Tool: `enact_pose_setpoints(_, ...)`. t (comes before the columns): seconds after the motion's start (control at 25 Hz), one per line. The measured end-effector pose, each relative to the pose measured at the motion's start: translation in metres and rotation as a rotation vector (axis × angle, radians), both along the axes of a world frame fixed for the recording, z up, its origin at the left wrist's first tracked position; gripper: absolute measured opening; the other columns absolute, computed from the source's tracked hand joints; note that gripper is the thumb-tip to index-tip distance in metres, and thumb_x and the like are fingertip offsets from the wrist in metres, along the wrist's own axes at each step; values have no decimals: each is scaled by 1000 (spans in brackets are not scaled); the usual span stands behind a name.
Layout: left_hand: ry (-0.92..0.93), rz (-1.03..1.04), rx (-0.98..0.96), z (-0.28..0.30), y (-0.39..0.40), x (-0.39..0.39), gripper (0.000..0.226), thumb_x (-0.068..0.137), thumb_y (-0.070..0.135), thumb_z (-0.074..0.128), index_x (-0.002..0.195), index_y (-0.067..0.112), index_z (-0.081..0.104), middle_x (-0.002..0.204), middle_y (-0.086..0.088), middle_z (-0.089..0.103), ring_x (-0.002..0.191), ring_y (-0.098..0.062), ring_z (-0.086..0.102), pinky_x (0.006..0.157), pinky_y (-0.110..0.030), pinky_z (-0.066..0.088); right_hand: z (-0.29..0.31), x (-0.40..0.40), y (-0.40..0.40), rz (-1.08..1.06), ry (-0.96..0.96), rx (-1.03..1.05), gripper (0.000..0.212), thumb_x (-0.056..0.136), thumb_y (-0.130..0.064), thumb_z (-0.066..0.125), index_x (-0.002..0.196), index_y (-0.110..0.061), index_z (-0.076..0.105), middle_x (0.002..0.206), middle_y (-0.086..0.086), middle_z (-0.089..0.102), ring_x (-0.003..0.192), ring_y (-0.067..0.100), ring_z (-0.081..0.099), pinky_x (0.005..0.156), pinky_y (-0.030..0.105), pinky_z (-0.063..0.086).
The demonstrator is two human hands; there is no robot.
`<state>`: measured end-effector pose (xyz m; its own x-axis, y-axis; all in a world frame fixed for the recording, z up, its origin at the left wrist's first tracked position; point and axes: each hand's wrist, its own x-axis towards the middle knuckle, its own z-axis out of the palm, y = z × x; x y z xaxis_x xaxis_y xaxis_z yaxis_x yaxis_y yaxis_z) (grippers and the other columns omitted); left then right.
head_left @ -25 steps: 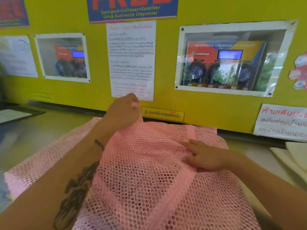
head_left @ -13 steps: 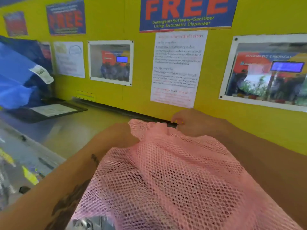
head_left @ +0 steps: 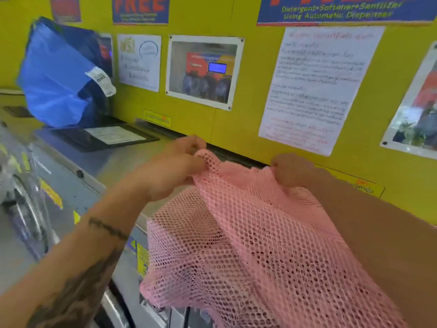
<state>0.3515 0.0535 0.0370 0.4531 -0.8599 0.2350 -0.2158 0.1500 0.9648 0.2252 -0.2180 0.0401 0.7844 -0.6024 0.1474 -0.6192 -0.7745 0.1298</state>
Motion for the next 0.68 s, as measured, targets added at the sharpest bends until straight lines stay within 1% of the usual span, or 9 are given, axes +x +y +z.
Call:
enact_pose_setpoints(0.08, 60, -167, 55, 5, 37, 16, 51, 65, -1, 61, 114, 12, 57, 92, -10, 74, 78, -22, 69, 66, -27, 59, 7, 8, 2, 114, -290, 27, 12, 89, -12, 50, 93, -12, 62, 95, 2, 61, 89, 27, 58, 74, 36, 49)
enact_pose_setpoints(0.2, -24, -408, 330, 11, 87, 33, 75, 68, 14, 69, 140, 22, 49, 128, -20, 64, 115, -38, 63, 97, -43, 51, 13, 21, 9, 218, -494, 684, 25, 84, 6, 61, 91, -18, 62, 96, 9, 69, 89, 30, 64, 76, 37, 49)
enact_pose_setpoints(0.24, -27, -450, 343, 11, 99, 35, 78, 70, 18, 74, 142, 23, 47, 130, -21, 62, 118, -40, 61, 101, -47, 48, 10, 25, 5, 191, -485, 759, 28, 84, 5, 61, 99, -19, 61, 102, 10, 69, 92, 31, 64, 77, 40, 50)
enact_pose_setpoints(0.32, -6, -415, 316, 13, 108, 37, 83, 70, 35, 80, 143, 23, 45, 123, -26, 62, 117, -43, 60, 99, -52, 47, 0, 29, -4, 133, -192, 502, 38, 86, -8, 61, 119, -26, 55, 120, 8, 62, 103, 31, 62, 76, 36, 48)
enact_pose_setpoints(0.36, -19, -320, 306, 13, 105, 32, 81, 68, 43, 79, 141, 23, 48, 116, -25, 64, 114, -41, 63, 97, -51, 48, -8, 28, -6, 110, -30, 372, 48, 85, -15, 61, 130, -28, 49, 132, 5, 56, 108, 28, 60, 77, 33, 47)
enact_pose_setpoints(0.44, -187, 11, 343, 7, 87, 21, 70, 67, 52, 74, 130, 27, 58, 103, -14, 71, 102, -26, 70, 94, -47, 52, -21, 27, -5, 88, 135, 337, 58, 86, -23, 59, 141, -28, 42, 148, 1, 42, 119, 22, 54, 84, 29, 45)
enact_pose_setpoints(0.48, -305, 153, 397, 2, 75, 13, 64, 67, 54, 69, 126, 29, 60, 100, -7, 73, 97, -20, 71, 93, -44, 53, -26, 27, -2, 108, 167, 326, 56, 88, -25, 56, 142, -27, 42, 152, 1, 38, 127, 22, 49, 91, 30, 42)
enact_pose_setpoints(0.56, -521, 204, 601, -15, 53, 2, 61, 73, 57, 67, 128, 32, 57, 106, 3, 69, 99, -16, 67, 95, -40, 52, -31, 25, 2, 159, 193, 277, 46, 93, -26, 49, 139, -25, 46, 153, 2, 37, 134, 23, 42, 102, 33, 36)
enact_pose_setpoints(0.68, -733, 220, 767, -37, 36, -5, 51, 82, 48, 67, 130, 34, 56, 108, 7, 57, 99, -14, 57, 101, -34, 44, -32, 18, 3, 196, 106, 184, 25, 90, -20, 52, 113, -22, 61, 131, 3, 57, 111, 22, 55, 91, 33, 46)
